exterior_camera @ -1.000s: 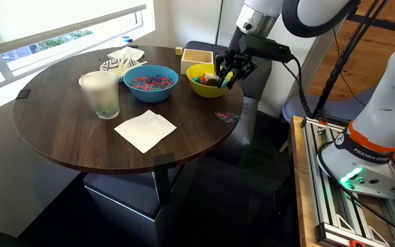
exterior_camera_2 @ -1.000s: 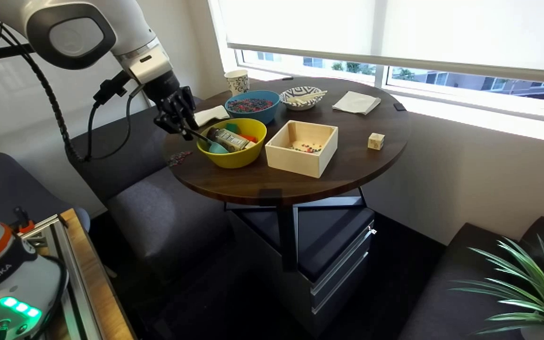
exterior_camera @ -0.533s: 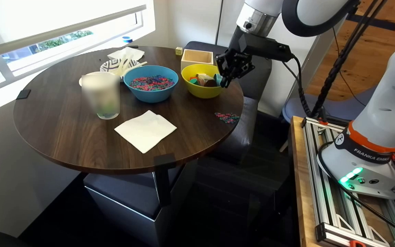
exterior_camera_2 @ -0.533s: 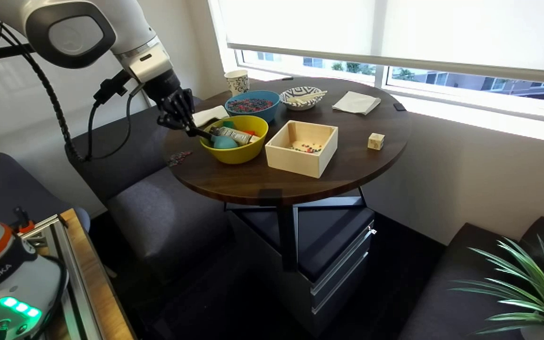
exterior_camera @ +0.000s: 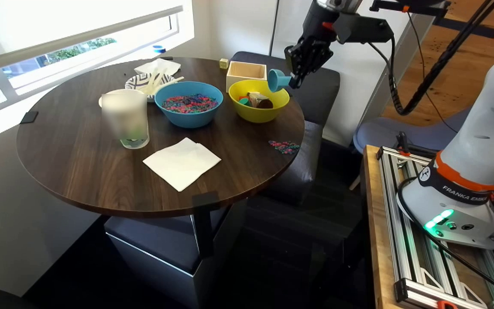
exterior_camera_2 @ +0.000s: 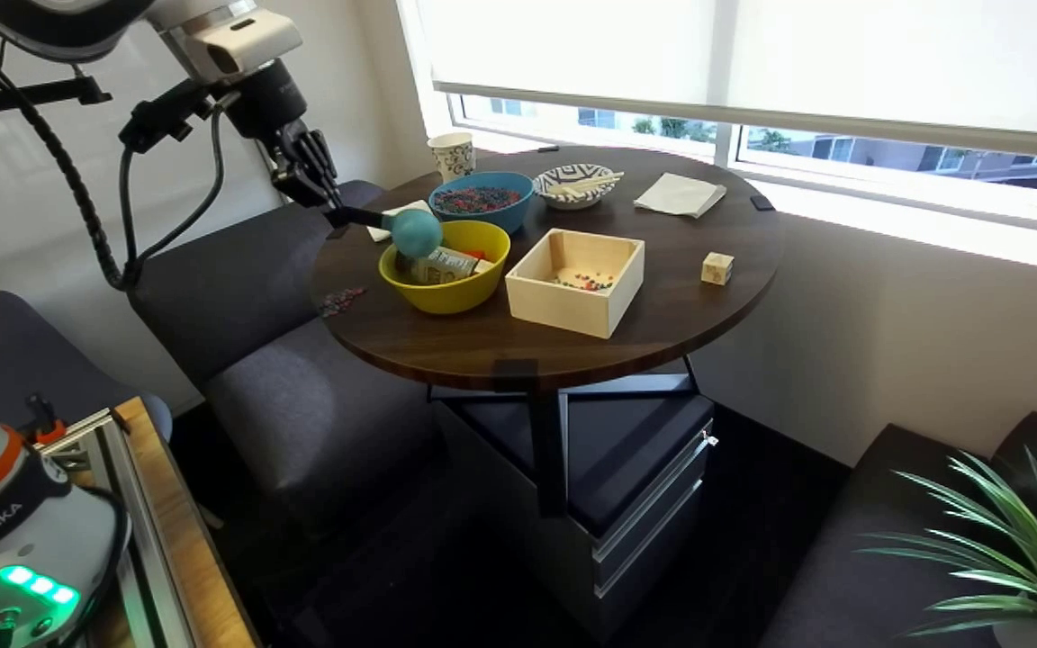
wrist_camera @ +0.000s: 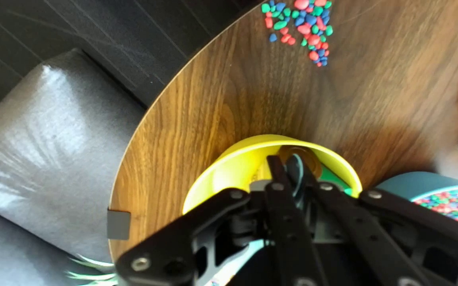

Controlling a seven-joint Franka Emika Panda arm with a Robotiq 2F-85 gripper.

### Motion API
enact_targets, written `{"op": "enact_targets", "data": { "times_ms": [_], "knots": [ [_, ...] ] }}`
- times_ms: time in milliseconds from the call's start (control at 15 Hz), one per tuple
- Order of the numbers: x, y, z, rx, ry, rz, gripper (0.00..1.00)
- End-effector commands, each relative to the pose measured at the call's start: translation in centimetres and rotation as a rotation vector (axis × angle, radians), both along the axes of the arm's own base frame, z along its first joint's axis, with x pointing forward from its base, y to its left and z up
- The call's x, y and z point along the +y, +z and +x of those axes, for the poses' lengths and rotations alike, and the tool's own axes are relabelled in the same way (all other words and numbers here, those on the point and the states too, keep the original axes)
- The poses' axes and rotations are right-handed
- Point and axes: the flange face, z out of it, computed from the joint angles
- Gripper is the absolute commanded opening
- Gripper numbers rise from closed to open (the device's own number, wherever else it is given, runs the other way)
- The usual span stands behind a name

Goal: Scoop up cereal from the blue bowl and pour them into the cup

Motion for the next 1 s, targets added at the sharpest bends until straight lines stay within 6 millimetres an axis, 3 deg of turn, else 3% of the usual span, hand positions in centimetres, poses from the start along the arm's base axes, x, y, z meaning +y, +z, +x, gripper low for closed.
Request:
{"op": "enact_targets", "data": {
  "times_ms": [0, 133, 200, 333, 400, 467, 733, 933],
  "knots": [
    [0.7, 3.5, 0.0, -0.033, 0.185, 0.086, 0.02],
    [0.3, 4.2, 0.4, -0.002, 0.162, 0.125, 0.02],
    [0.4, 3.7, 0.2, -0.026, 0.154, 0.094, 0.08],
    [0.2, 4.4, 0.4, -0.021, 0.153, 0.102, 0.08],
    [0.2, 4.4, 0.4, -0.02, 0.153, 0.102, 0.02],
    [0.1, 5.0, 0.8, -0.027, 0.167, 0.103, 0.02],
    [-0.1, 7.7, 3.7, 0.085, 0.341, 0.245, 0.02],
    [-1.4, 10.3, 6.7, 0.15, 0.436, 0.327, 0.02]
  ]
}}
